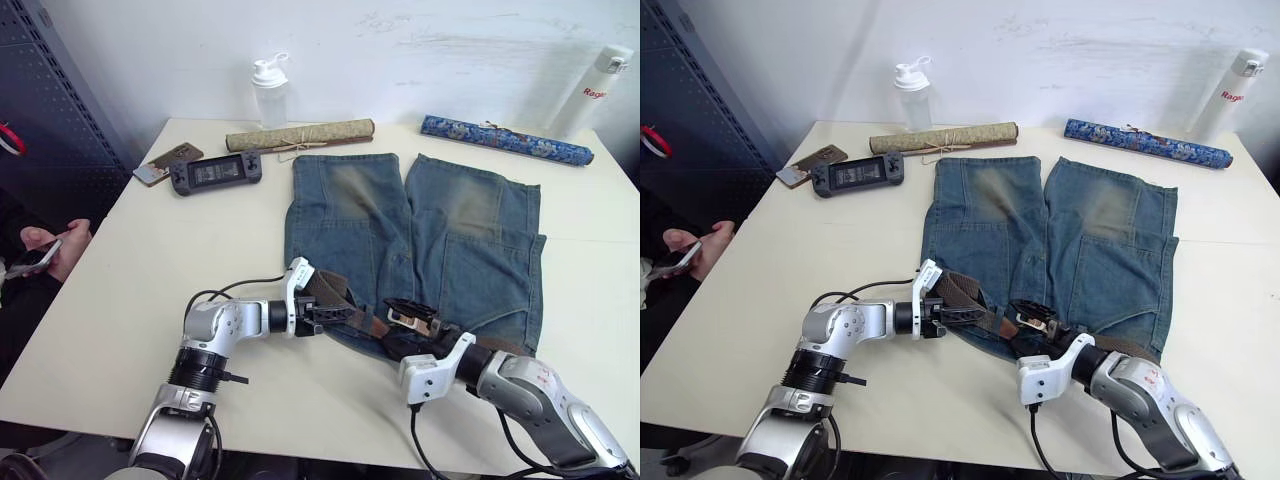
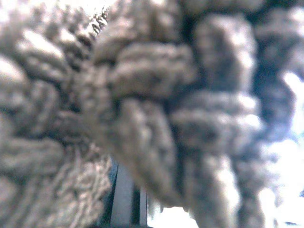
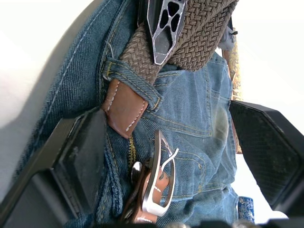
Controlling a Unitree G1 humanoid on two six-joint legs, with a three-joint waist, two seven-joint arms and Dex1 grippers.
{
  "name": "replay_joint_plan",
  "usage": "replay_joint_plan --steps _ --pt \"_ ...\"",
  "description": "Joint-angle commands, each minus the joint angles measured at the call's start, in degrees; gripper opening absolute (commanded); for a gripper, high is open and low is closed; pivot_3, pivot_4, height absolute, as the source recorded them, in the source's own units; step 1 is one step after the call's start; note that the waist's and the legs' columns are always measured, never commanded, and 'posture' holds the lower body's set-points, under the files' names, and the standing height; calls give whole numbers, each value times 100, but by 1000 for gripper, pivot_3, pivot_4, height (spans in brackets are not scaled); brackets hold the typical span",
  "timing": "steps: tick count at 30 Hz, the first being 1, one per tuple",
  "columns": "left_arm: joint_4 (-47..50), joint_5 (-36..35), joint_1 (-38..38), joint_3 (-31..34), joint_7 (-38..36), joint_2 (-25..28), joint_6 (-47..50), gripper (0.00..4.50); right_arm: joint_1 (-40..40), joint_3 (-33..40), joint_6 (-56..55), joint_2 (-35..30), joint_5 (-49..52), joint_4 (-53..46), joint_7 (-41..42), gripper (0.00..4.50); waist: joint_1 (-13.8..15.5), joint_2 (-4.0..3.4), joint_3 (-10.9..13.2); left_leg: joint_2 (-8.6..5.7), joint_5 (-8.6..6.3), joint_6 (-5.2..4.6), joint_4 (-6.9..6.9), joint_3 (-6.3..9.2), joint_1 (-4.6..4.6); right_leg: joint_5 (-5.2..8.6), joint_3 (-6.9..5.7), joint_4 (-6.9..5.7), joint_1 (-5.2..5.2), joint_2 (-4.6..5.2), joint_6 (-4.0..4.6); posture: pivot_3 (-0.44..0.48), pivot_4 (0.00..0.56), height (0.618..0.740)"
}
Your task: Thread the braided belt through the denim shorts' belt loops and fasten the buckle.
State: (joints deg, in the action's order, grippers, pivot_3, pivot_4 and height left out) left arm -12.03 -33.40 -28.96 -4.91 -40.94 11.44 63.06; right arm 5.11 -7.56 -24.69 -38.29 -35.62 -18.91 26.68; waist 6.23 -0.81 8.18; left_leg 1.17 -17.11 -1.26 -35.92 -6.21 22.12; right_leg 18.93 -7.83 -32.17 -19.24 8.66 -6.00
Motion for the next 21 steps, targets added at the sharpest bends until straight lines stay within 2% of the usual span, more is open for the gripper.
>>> replay_joint_plan --steps 1,7,13,21 --pt "-885 425 462 -908 94 -232 466 0 -209 -187 8 205 -109 1 -189 4431 -2 3 -2 0 0 0 0 0 -1 0 0 0 0 0 0 0 150 717" --pt "-847 424 477 -944 68 -224 463 0 -353 -207 194 450 -323 114 -330 4431 -40 34 -20 2 4 6 2 3 -5 -2 3 -2 0 -6 7 0 150 717" --pt "-675 570 512 -1297 -273 -92 229 0 -503 -134 288 503 -353 156 -365 4431 -25 15 -16 1 5 9 5 6 4 -5 3 5 -5 -6 14 0 150 717" --pt "-778 635 506 -1137 -279 -174 293 0 -312 -38 71 358 -263 -142 -376 4431 0 14 -15 -1 7 10 10 5 8 -8 -1 4 -12 -7 9 0 150 717"
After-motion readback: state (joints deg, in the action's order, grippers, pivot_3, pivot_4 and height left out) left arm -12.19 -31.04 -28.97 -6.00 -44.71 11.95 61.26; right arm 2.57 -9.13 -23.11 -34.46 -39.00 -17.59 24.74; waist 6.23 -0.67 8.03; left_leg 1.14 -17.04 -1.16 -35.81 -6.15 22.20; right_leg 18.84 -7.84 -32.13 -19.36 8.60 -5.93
